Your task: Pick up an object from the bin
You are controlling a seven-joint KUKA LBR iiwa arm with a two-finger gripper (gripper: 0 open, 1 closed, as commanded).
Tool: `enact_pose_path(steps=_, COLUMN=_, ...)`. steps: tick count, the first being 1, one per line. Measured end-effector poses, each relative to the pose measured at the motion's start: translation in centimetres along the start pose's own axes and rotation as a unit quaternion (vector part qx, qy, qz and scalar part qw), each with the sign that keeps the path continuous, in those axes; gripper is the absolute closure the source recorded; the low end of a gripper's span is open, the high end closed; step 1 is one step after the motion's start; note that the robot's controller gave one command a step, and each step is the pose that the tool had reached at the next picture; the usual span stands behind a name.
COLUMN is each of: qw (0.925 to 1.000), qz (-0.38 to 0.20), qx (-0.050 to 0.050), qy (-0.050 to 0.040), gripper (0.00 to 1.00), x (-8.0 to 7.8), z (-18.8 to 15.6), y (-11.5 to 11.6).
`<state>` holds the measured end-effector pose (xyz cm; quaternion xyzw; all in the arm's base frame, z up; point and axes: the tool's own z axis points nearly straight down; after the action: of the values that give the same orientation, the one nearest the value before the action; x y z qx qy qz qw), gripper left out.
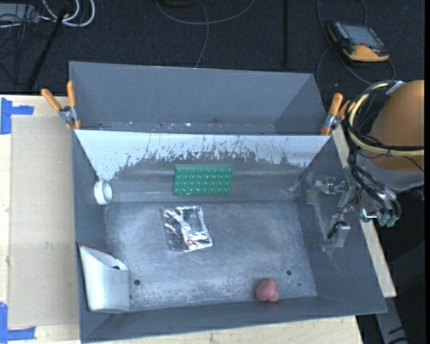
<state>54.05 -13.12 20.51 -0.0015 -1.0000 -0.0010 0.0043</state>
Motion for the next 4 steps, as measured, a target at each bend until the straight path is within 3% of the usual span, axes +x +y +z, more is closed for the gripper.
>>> enact_pose_path(steps=1, qw=0.9999, qz=0.01, qx=0.0, qy=0.0001, gripper=0.0, x=1.8, z=14.0, y=5.6)
enact_pose_path(steps=2, qw=0.9999, qz=-0.013, qx=0.001, qy=-0.0074, gripper=0.0, x=6.2, z=13.5, y=8.2)
enact_pose_path(steps=3, qw=0.9997, qz=-0.024, qx=0.0, qy=-0.0076, gripper=0.0, x=5.9, z=13.5, y=13.4)
enact_pose_path(steps=4, qw=0.9997, qz=-0.024, qx=0.001, qy=-0.0048, gripper=1.0, x=6.0, z=13.6, y=13.1)
